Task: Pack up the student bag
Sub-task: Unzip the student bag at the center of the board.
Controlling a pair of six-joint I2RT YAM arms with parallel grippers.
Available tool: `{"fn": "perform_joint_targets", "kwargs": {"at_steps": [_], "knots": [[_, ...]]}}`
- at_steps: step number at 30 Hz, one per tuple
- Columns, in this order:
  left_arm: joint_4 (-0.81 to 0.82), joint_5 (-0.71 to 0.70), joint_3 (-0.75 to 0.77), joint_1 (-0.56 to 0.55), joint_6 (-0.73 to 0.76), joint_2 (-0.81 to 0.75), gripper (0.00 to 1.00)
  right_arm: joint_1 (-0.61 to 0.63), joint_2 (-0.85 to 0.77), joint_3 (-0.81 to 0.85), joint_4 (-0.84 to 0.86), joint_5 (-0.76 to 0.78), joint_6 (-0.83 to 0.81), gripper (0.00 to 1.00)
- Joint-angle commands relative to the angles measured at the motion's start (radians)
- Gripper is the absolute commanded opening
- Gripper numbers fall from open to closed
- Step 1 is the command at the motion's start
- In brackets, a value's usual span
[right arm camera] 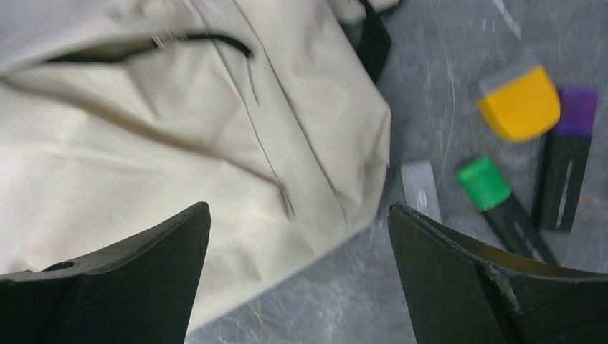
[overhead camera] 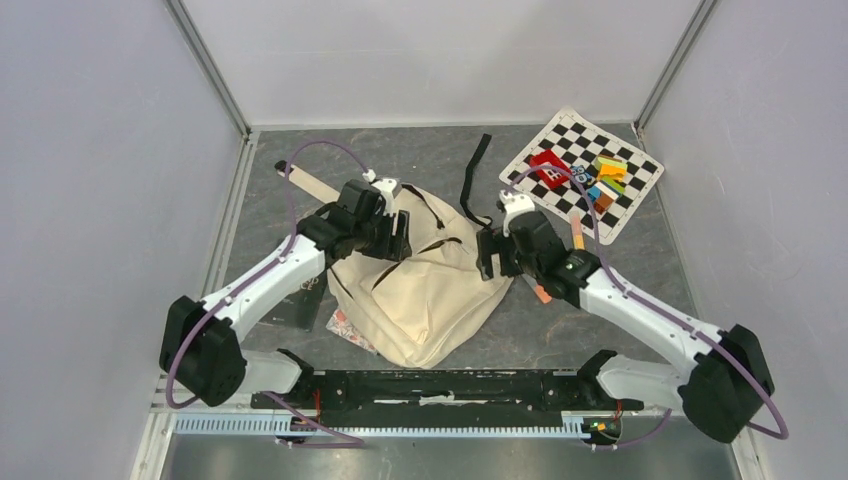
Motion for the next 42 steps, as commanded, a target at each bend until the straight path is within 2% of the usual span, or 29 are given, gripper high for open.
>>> {"fn": "perform_joint_targets", "kwargs": {"at_steps": [1, 6, 9, 13, 16, 21, 24, 26, 30, 34, 40, 42], "knots": [[0.036, 0.103, 0.035, 0.002, 0.074, 0.043, 0.75, 0.000, -0.139, -0.151, 0.002, 0.014, 0.116, 0.98], [0.030, 0.055, 0.027, 0.001, 0.085, 0.053, 0.77, 0.001, -0.228, -0.270, 0.048, -0.053, 0.189, 0.98], [0.044, 0.088, 0.013, 0.002, 0.089, 0.041, 0.84, 0.000, -0.253, -0.322, 0.106, -0.112, 0.234, 0.98], [0.069, 0.105, -0.006, 0.002, 0.101, 0.025, 0.90, 0.000, -0.254, -0.343, 0.150, -0.135, 0.258, 0.98], [0.057, 0.063, 0.001, 0.002, 0.108, 0.037, 0.91, 0.000, -0.239, -0.339, 0.170, -0.155, 0.262, 0.98], [0.029, 0.014, 0.017, 0.001, 0.117, 0.064, 0.84, 0.002, -0.225, -0.354, 0.207, -0.208, 0.288, 0.98], [0.024, -0.018, 0.017, 0.001, 0.117, 0.064, 0.74, 0.003, -0.227, -0.375, 0.246, -0.242, 0.323, 0.96], [0.022, -0.048, 0.017, 0.002, 0.117, 0.062, 0.71, 0.008, -0.224, -0.392, 0.262, -0.247, 0.343, 0.95], [0.018, -0.051, 0.011, 0.002, 0.120, 0.063, 0.70, 0.017, -0.216, -0.413, 0.266, -0.237, 0.361, 0.93], [0.015, -0.043, 0.008, 0.001, 0.133, 0.069, 0.64, 0.023, -0.221, -0.446, 0.325, -0.250, 0.387, 0.91], [0.006, -0.011, 0.007, -0.002, 0.147, 0.082, 0.61, 0.033, -0.175, -0.464, 0.432, -0.258, 0.418, 0.79], [-0.003, -0.011, 0.007, -0.006, 0.154, 0.087, 0.65, 0.034, -0.145, -0.450, 0.447, -0.258, 0.417, 0.77]]}}
